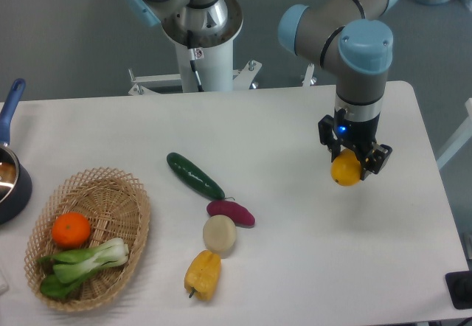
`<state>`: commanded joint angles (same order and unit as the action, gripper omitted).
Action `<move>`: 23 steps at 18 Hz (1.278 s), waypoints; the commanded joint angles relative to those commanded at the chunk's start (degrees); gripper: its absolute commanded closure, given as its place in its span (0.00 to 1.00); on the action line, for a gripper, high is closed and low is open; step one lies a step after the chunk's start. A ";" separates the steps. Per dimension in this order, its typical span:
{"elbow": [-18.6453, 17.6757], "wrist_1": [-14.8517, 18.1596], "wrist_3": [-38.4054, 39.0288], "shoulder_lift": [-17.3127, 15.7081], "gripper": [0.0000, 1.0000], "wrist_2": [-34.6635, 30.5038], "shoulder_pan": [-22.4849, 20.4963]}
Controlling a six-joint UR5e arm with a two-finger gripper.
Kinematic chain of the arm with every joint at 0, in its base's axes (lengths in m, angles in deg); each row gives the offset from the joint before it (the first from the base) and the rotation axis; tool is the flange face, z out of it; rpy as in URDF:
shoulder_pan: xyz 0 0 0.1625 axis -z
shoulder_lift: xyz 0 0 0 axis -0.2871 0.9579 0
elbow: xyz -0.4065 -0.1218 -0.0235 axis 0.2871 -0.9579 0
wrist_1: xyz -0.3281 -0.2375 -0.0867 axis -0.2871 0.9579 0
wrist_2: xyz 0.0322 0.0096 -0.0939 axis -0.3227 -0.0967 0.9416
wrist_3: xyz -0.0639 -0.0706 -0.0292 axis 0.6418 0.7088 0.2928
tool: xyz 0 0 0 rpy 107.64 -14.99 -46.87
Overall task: Place the mango in the basket
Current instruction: 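Carry the held yellow mango with the gripper over to the wicker basket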
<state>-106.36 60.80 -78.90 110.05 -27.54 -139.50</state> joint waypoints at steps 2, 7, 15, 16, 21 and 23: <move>0.00 0.17 0.00 0.00 0.61 0.00 0.09; 1.49 2.46 0.70 0.00 0.60 0.00 2.02; 1.41 1.94 8.95 -0.61 0.60 0.79 10.53; 1.32 1.67 10.36 -0.53 0.60 0.79 12.03; 0.27 1.41 16.69 -0.35 0.60 0.70 21.16; 0.00 1.41 19.41 -0.62 0.60 0.62 25.03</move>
<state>-106.36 62.20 -59.49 109.43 -26.92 -114.47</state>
